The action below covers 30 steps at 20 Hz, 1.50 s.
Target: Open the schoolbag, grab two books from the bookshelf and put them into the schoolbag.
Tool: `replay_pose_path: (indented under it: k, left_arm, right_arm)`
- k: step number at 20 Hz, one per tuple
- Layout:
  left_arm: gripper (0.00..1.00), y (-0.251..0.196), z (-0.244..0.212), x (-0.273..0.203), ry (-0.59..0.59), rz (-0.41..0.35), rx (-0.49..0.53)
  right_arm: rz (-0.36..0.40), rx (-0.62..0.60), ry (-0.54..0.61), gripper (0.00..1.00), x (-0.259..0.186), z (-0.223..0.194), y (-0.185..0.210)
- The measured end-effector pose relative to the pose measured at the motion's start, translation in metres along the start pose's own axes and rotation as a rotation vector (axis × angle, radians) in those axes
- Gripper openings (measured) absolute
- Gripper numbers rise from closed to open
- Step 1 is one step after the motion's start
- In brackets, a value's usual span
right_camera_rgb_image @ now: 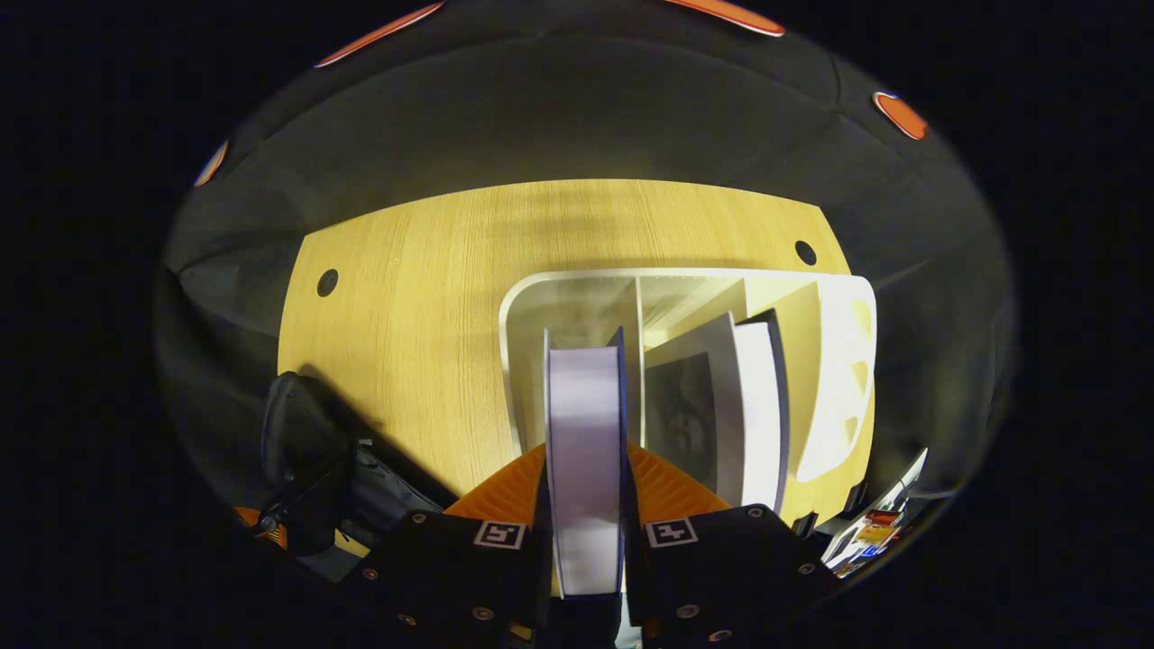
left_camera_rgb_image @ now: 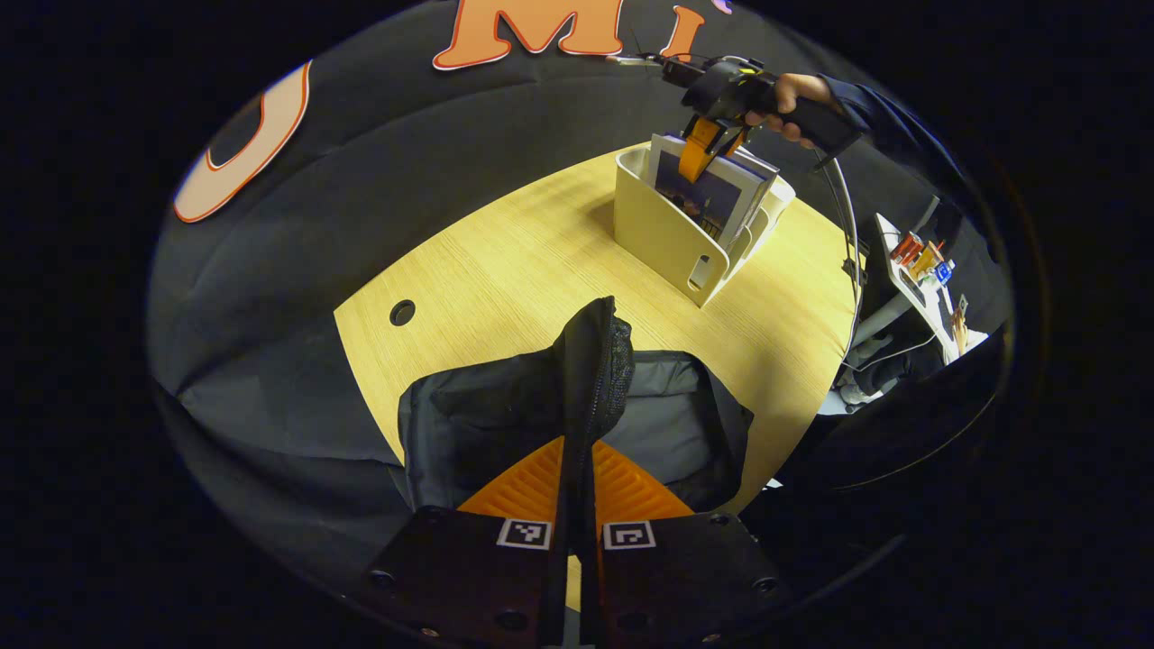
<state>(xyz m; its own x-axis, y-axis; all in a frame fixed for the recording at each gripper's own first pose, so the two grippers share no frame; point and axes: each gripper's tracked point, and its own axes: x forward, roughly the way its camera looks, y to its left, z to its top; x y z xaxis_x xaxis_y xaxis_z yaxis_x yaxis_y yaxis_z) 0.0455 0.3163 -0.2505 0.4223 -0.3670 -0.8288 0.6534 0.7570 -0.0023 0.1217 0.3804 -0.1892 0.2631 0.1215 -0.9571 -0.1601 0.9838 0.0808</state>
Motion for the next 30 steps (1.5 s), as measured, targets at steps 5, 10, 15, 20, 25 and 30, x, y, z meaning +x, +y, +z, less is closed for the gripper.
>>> replay_pose_path:
  k: [5, 10, 15, 20, 25, 30]
  left_arm:
    - [0.07, -0.007, -0.003, 0.006, 0.007, -0.009, 0.022]
    - [0.07, -0.014, -0.003, 0.017, 0.022, -0.016, 0.024]
    - [0.07, -0.016, -0.006, 0.024, 0.043, -0.017, 0.022]
    - [0.07, -0.017, -0.005, 0.025, 0.056, -0.010, 0.028]
    - [0.07, -0.016, -0.003, 0.027, 0.060, -0.008, 0.018]
    - [0.07, -0.017, -0.001, 0.024, 0.056, 0.008, 0.008]
  right_arm:
    - [0.021, -0.007, -0.031, 0.32, -0.044, -0.030, -0.011]
    - [0.040, -0.031, -0.044, 0.32, -0.086, -0.081, -0.025]
    - [0.117, 0.002, -0.097, 0.31, -0.125, -0.117, -0.027]
    - [0.222, 0.063, -0.138, 0.30, -0.147, -0.150, -0.013]
    - [0.438, 0.120, -0.112, 0.30, -0.133, -0.188, 0.034]
    - [0.563, 0.175, -0.092, 0.30, -0.103, -0.205, 0.081]
